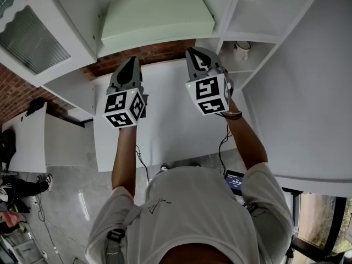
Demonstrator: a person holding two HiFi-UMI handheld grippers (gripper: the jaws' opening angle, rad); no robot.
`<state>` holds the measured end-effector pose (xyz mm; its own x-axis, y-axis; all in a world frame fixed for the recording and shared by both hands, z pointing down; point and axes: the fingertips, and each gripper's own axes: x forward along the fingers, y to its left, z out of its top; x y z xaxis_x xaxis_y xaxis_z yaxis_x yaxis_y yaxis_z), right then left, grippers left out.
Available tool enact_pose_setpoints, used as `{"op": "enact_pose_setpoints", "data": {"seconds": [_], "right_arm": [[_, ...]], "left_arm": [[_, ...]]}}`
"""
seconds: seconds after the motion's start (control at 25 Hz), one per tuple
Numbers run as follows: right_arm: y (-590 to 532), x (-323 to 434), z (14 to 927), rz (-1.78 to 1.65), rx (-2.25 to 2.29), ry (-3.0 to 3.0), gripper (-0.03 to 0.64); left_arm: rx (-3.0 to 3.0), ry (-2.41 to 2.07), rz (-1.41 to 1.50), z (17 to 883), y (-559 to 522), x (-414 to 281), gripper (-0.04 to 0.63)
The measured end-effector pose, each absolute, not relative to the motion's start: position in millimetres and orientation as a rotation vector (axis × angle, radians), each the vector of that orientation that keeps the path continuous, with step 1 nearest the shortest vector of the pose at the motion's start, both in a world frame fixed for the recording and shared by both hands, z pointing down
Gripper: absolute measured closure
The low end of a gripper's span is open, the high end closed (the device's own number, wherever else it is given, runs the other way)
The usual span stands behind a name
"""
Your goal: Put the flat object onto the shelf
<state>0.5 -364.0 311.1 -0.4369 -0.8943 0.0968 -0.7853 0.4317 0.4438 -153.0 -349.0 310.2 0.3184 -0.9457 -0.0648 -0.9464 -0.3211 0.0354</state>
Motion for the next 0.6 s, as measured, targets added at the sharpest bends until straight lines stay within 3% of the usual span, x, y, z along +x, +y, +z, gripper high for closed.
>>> {"op": "enact_pose_setpoints", "data": {"seconds": [0.6], "right_arm": [[-292, 12, 335, -0.278, 1.351, -2.594, 0.588]], "left_arm": [[-2.6, 1.843, 0.143, 333, -289, -145, 0.582]]}}
